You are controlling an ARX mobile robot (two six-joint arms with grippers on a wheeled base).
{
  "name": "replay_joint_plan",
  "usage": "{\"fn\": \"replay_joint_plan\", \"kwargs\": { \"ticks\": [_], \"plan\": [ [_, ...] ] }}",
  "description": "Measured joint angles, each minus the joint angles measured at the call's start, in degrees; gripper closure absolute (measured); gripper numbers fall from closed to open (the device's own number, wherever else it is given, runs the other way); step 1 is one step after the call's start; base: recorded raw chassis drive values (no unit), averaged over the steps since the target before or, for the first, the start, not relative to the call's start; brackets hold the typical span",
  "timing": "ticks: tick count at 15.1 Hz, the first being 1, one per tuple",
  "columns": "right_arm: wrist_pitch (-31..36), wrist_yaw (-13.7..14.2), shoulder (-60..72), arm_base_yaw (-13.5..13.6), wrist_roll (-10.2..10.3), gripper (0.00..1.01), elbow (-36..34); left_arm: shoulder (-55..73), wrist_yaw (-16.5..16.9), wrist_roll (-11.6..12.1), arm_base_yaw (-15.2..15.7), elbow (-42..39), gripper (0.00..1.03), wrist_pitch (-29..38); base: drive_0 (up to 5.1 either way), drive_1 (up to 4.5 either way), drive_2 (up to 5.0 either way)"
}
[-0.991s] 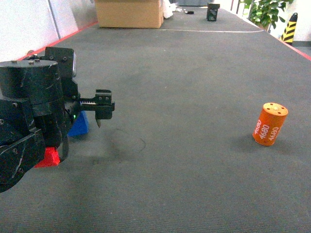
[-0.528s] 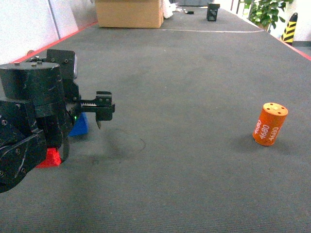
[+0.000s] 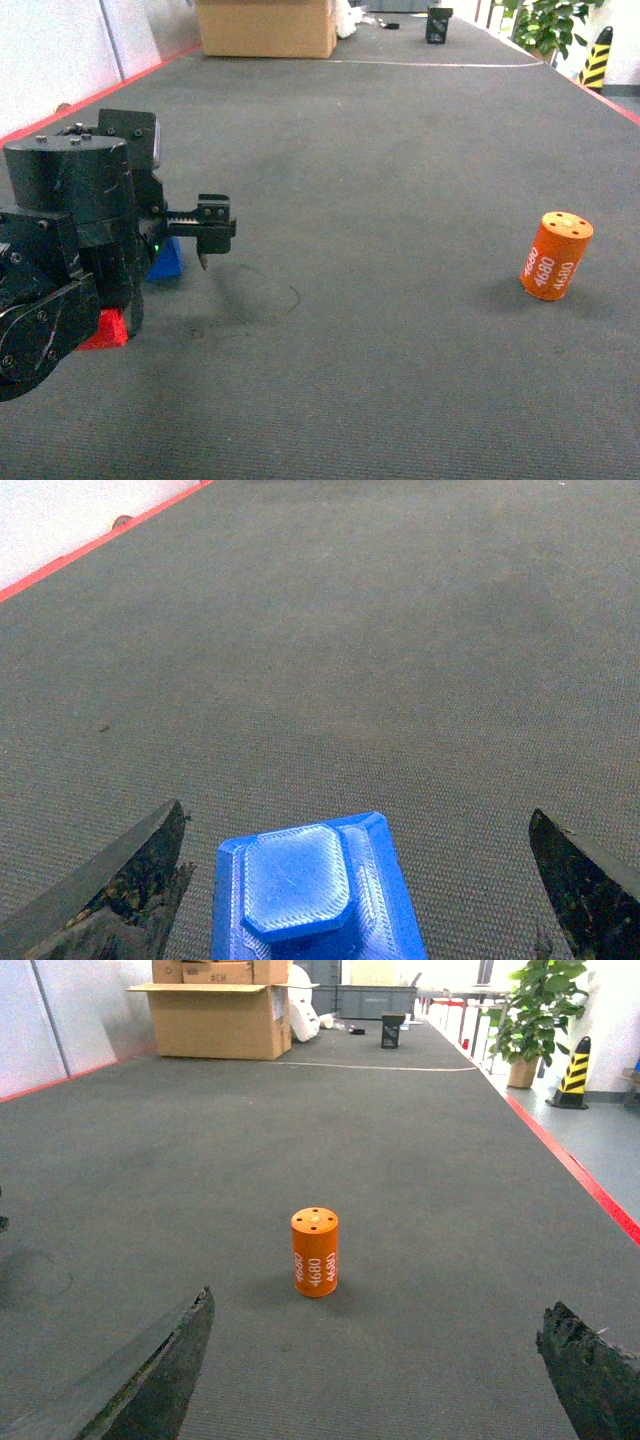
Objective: Sort blue parts and orange caps into right shelf containers
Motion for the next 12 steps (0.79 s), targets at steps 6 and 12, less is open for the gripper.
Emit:
{"fn": "replay_joint_plan", "kwargs": {
  "ticks": [6,12],
  "plan": [
    [0.00,0.02,0.00,0.00,0.00,0.03,0.00,0.11,0.11,0.52,0.83,1.66,0.05,-0.24,0.0,0.00,0.0],
    [0.00,0.02,0.00,0.00,0.00,0.03,0.00,1.18,0.07,0.76,1.99,2.49,0.05,-0.63,0.0,0.00,0.0]
  ]
}}
